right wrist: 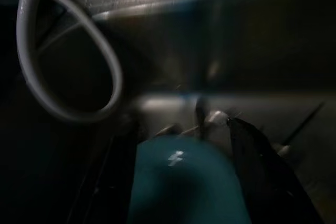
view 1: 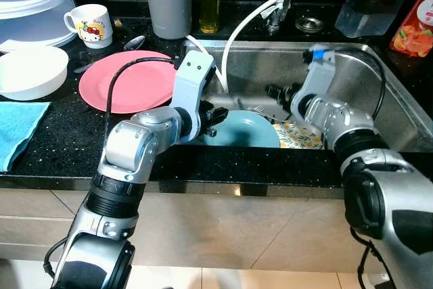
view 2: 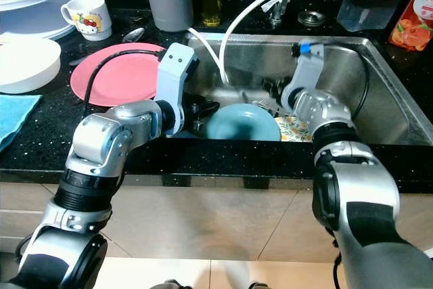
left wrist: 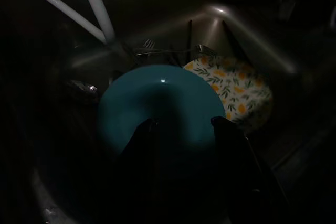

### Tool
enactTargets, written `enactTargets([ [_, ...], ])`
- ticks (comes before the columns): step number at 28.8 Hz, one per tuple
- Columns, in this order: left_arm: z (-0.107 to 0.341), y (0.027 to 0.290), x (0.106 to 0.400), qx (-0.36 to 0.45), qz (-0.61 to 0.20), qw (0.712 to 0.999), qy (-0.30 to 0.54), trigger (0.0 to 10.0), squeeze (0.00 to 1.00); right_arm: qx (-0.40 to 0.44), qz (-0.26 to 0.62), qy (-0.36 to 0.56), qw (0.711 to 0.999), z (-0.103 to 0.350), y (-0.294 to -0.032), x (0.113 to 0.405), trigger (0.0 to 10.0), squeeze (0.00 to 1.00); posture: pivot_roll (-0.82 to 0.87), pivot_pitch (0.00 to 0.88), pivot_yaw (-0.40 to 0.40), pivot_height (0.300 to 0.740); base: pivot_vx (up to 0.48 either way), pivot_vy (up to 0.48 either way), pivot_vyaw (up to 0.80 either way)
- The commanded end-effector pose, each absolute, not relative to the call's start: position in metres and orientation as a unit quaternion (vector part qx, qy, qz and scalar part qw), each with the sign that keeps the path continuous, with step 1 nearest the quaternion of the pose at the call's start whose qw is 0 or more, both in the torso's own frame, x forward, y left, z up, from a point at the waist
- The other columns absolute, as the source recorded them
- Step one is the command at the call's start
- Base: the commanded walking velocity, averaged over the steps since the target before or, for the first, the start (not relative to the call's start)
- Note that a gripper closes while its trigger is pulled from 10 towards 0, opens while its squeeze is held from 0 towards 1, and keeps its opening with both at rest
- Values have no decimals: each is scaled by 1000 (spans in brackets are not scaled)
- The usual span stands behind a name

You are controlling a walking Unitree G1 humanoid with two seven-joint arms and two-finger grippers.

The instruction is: Kitchen organization

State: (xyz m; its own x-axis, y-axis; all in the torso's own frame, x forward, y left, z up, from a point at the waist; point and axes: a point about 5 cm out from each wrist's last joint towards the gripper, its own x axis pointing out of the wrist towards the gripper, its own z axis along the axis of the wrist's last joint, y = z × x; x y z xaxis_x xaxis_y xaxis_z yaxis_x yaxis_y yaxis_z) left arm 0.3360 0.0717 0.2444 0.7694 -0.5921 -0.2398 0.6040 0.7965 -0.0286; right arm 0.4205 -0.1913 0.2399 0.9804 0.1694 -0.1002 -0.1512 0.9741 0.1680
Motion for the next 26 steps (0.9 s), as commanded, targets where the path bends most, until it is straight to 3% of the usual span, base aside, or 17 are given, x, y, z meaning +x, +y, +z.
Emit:
enactTargets([
  [1,247,72,335,30,-314,942,112,10000,0,35,71,-6,997,261,-192,422,10000,0,118,125,-9,740,0,0,0],
  [5,251,81,338,94,-278,952,85,10000,0,3,72,-168,983,304,-180,414,10000,0,125,127,-11,740,0,0,0],
  [6,251,81,338,94,-278,952,85,10000,0,3,72,-168,983,304,-180,414,10000,0,125,127,-11,740,0,0,0],
  [8,259,92,343,189,-232,953,51,10000,0,13,89,-246,965,319,-165,398,10000,0,136,124,-3,740,0,0,0],
  [9,259,92,343,189,-232,953,51,10000,0,13,89,-246,965,319,-165,398,10000,0,136,124,-3,740,0,0,0],
  [11,267,108,349,267,-173,947,32,10000,0,53,103,-295,948,325,-149,379,10000,0,148,115,11,740,0,0,0],
  [17,264,128,344,343,-169,923,49,10000,0,107,99,-328,933,328,-136,354,10000,0,160,104,20,740,0,0,0],
  [21,263,128,338,392,-200,897,47,10000,0,110,97,-335,931,327,-135,349,10000,0,163,98,23,740,0,0,0],
  [23,263,128,338,392,-200,897,47,10000,0,110,97,-335,931,327,-135,349,10000,0,163,98,23,740,0,0,0],
  [26,263,120,334,457,-213,864,14,10000,0,102,94,-334,932,328,-137,346,10000,0,162,87,20,740,0,0,0],
])
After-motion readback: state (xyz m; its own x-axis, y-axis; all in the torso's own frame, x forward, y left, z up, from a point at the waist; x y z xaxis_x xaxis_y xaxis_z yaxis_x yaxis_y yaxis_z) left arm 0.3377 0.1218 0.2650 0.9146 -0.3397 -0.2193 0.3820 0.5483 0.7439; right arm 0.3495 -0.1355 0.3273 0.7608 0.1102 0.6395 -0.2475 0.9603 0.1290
